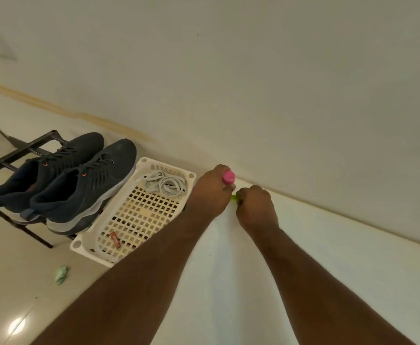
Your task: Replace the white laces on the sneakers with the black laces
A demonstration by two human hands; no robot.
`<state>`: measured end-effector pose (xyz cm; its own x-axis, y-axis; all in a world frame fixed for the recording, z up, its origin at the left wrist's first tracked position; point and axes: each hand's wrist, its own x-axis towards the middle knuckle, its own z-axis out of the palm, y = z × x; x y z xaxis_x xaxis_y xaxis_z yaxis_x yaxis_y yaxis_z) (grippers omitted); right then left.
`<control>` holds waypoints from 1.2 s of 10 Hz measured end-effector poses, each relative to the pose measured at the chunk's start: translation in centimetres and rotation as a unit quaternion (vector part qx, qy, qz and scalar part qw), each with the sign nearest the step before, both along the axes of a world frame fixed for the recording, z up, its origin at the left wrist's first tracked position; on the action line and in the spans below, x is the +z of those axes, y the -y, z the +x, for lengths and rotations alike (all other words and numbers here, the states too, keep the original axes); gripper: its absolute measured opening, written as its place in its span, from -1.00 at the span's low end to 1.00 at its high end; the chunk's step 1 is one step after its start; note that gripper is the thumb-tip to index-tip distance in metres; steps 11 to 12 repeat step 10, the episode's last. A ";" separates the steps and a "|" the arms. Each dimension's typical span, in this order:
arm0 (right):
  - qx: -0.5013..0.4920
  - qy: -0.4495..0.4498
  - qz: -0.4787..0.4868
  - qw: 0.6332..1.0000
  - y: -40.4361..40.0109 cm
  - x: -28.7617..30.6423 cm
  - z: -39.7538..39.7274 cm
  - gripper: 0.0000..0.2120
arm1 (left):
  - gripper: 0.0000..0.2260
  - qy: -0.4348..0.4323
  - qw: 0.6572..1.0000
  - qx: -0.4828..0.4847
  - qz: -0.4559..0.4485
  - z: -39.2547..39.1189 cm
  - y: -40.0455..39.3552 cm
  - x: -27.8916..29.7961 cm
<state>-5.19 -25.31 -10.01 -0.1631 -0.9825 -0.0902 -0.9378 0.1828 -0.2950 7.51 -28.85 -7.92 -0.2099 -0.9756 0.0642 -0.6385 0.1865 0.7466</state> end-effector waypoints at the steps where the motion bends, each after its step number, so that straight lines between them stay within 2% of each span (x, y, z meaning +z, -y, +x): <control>1: 0.011 0.059 -0.020 0.998 -0.7 0.7 3.2 -0.73 | -0.84 -0.017 0.996 0.080 -0.018 4.0 -0.8 0.9; 2: 0.080 0.130 -0.001 0.988 -1.7 1.3 9.7 -0.80 | -0.92 0.037 0.986 0.164 -0.009 11.9 -2.9 0.3; 3: 0.101 0.146 0.018 0.984 -2.1 1.3 13.2 -0.82 | -0.92 0.070 0.981 0.181 0.032 15.9 -4.9 -0.7; 4: 0.101 0.123 0.041 0.986 -2.3 1.2 15.7 -0.81 | -0.85 0.108 0.975 0.180 0.072 17.9 -6.5 -2.0; 6: 0.125 0.046 0.030 0.991 -2.3 0.8 16.6 -0.76 | -0.78 0.096 0.972 0.196 0.088 17.9 -6.7 -2.9; 7: 0.133 0.058 0.037 0.989 -2.5 0.7 16.7 -0.74 | -0.60 0.098 0.972 0.195 0.090 17.6 -7.3 -2.8; 8: 0.127 0.095 -0.001 0.987 -2.4 1.0 15.4 -0.66 | -0.41 0.203 0.965 0.168 -0.004 16.4 -7.2 -2.3; 9: 0.109 0.072 -0.048 0.990 -1.8 1.3 12.6 -0.55 | -0.38 0.254 0.955 0.131 -0.080 13.6 -6.7 -1.9; 10: 0.063 0.011 -0.046 0.997 -2.2 3.9 6.5 -0.32 | -0.35 0.299 0.946 0.070 -0.100 7.6 -6.6 -0.9; 12: 0.063 0.011 -0.046 0.997 -2.2 3.9 6.5 -0.32 | -0.35 0.299 0.946 0.070 -0.100 7.6 -6.6 -0.9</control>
